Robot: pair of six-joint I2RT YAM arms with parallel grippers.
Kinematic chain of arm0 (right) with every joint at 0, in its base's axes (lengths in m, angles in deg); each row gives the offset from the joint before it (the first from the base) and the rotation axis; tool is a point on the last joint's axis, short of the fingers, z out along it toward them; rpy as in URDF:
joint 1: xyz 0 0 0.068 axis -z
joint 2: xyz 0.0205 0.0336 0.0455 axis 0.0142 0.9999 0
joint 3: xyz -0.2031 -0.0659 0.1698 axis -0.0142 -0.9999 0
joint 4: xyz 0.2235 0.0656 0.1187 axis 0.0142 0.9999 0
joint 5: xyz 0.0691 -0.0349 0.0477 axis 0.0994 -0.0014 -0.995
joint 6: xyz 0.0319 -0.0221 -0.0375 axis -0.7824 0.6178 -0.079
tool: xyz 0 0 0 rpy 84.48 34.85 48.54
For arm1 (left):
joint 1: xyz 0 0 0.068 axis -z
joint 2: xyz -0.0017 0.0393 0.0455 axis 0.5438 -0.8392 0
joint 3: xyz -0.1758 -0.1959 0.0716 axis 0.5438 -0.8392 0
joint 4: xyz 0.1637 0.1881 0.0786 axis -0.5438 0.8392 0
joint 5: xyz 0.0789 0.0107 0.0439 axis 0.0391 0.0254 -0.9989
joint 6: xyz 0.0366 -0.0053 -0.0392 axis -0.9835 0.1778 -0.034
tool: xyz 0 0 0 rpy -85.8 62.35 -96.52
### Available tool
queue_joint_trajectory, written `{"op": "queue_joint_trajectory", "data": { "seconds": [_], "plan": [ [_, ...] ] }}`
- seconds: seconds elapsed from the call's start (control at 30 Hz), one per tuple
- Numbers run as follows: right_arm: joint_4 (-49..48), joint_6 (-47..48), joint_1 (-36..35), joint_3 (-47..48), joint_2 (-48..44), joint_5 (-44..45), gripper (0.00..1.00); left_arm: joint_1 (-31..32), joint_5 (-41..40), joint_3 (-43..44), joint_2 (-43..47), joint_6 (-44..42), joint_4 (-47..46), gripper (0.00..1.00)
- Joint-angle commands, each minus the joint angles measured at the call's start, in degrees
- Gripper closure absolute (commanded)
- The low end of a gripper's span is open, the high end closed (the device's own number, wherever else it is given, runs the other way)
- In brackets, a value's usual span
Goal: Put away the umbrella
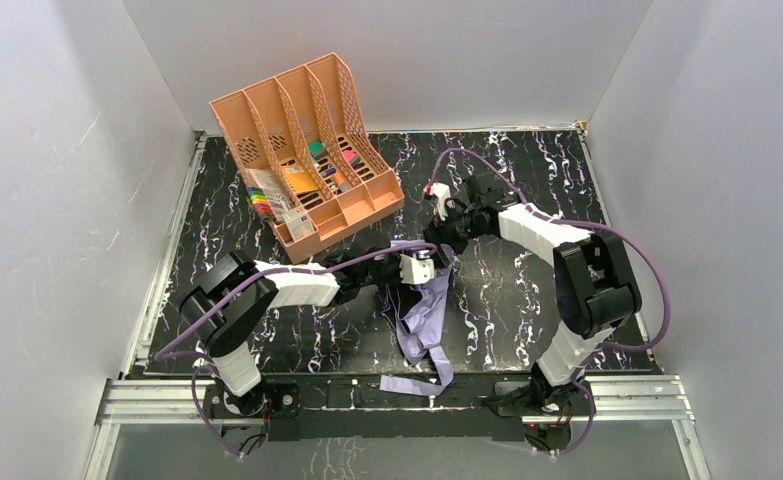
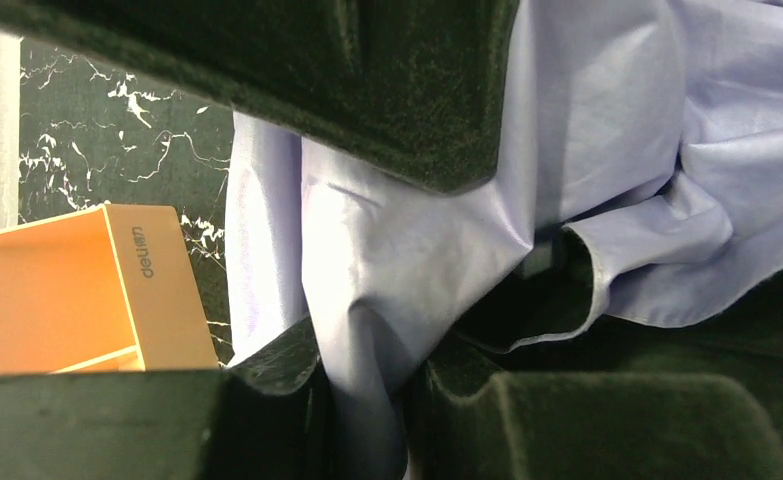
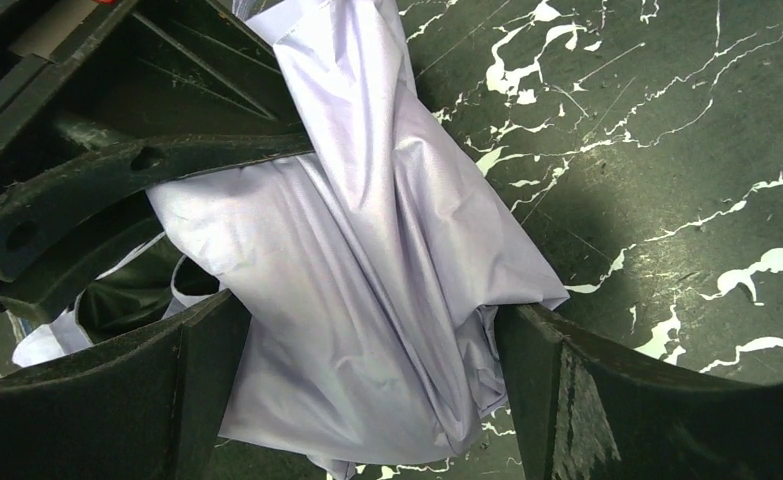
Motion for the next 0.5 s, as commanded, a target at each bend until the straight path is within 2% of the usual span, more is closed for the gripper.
{"op": "queue_joint_trajectory", "data": {
  "seconds": [0.0,0.23,0.37,0.47],
  "plan": [
    [5.7,1.2,-1.2,0.1,3.1,3.1,0.04,-0.5,-3.9,-1.4,-1.0,-0.5,0.2,1.00],
    [8.4,1.4,-3.4,0.7,7.4,8.7,0.13,-0.5,-5.3,-1.2,-0.7,1.1,-0.8,1.00],
    [9.5,1.7,-3.6,1.3,8.8,10.2,0.28,-0.5,-6.2,-1.7,-0.1,2.1,-1.5,1.00],
    [10.3,2.0,-3.6,1.7,9.4,10.8,0.45,-0.5,-8.5,-1.9,0.0,3.5,-2.7,1.00]
  ]
}}
